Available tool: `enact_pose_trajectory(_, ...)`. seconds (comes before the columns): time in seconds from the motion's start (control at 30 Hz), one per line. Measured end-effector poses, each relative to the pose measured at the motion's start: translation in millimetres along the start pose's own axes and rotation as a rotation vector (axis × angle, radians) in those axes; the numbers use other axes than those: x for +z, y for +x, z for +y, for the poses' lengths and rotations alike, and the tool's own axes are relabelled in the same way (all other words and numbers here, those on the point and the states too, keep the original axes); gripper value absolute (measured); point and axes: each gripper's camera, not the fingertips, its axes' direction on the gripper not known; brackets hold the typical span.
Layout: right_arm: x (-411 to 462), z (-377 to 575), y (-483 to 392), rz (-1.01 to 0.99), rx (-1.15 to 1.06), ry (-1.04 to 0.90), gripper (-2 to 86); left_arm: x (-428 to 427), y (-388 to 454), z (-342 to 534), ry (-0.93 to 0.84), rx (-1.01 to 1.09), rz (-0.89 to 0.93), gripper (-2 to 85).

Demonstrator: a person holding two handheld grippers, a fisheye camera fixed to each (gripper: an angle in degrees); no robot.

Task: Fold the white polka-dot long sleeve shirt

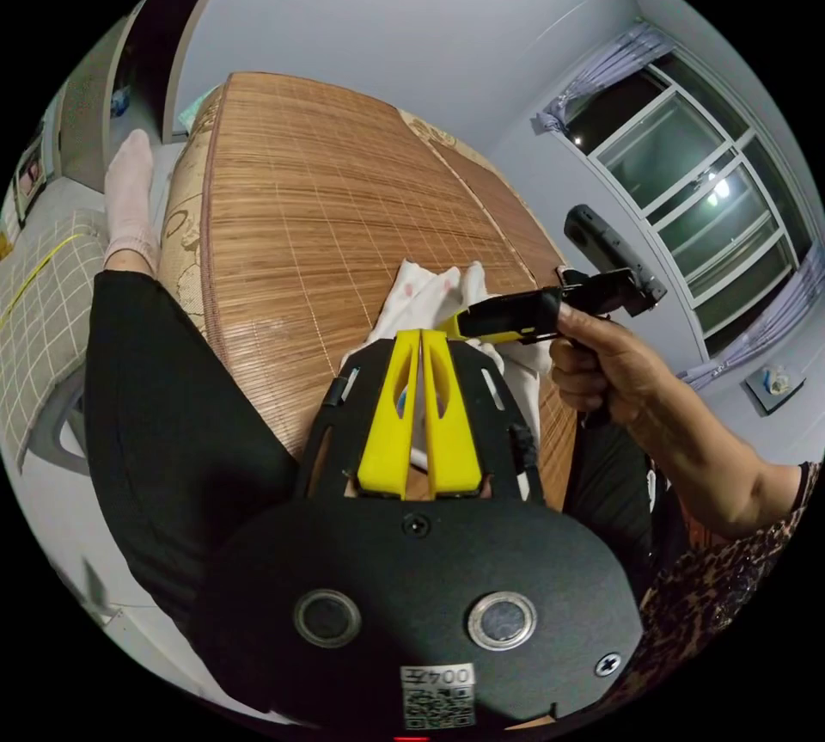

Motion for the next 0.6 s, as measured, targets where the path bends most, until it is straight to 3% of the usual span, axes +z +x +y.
enact_pose_trajectory(0.23, -34.7, -1.8, -45.8, 0.262, -0.253, 0.067, 13.5, -21.0, -25.5, -4.2, 0.039, -0.037, -0.002, 0.8)
enact_pose_trajectory(0.47, -72.5, 33.0, -49.2, 0.249, -0.513, 0.213, 9.7, -34.1, -45.9, -8.9, 0.049, -0.051, 0.013, 1.1)
enact_pose_trajectory(0.6, -115.7, 72.1, -27.9, 0.122, -0.564, 0.449, 8.0, -45.6, -66.6, -8.6, 0.084, -0.083, 0.088, 1.9)
